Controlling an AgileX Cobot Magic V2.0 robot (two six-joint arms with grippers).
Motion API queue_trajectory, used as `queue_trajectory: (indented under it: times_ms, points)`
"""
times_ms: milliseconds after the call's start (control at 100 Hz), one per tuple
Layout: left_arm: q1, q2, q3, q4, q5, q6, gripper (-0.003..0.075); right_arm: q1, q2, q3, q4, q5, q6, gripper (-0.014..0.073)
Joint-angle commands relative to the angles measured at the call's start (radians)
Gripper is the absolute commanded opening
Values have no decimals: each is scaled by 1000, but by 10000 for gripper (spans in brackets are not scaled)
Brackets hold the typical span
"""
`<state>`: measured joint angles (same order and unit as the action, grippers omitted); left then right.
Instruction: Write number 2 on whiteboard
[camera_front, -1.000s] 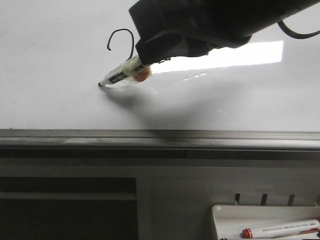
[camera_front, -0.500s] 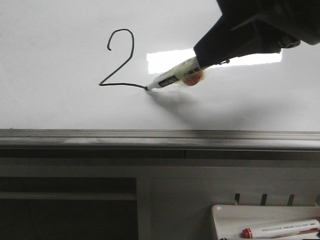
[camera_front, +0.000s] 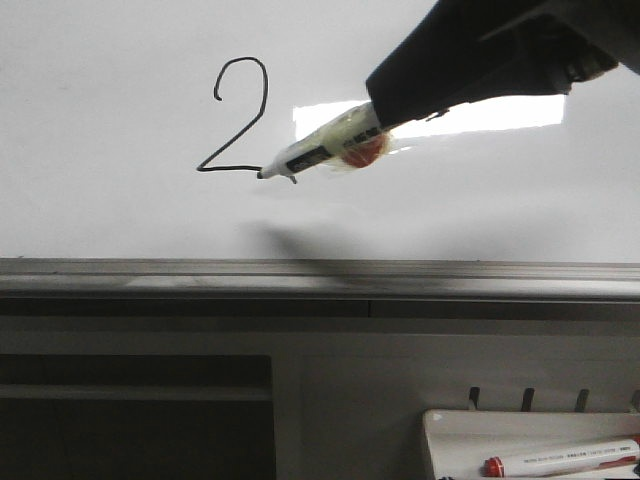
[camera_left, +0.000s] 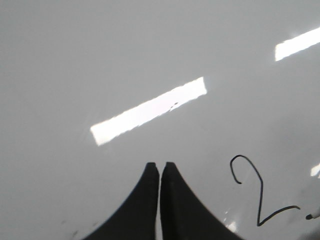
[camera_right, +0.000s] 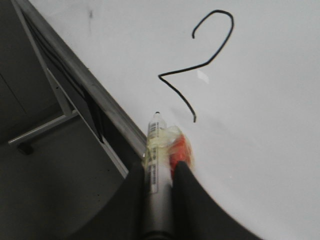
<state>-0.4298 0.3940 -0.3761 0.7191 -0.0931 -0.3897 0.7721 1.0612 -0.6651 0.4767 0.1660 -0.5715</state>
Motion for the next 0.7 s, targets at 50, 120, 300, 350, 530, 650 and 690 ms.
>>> queue_trajectory:
  times_ms: [50, 120, 300, 350, 530, 650, 690]
  points:
    - [-58, 20, 8, 146, -165, -4, 80, 47, -19, -55, -8, -56, -11, -50]
    - [-89, 36, 26, 201, -189, -4, 165, 65, -8, -69, -8, -38, -11, -50]
    - [-157, 146, 50, 374, -236, -4, 303, 85, 40, -133, -14, 51, -11, -50]
    - [-172, 190, 45, 398, -239, -4, 303, 85, 56, -148, -14, 61, -11, -50]
    - [-181, 342, 16, 432, -241, 0, 302, 87, 84, -196, -6, 103, -11, -50]
    - [-181, 423, -1, 434, -270, 32, 302, 109, 86, -228, -2, 142, -11, -50]
    - [-181, 447, -8, 434, -284, 32, 302, 118, 86, -238, -3, 152, -11, -50]
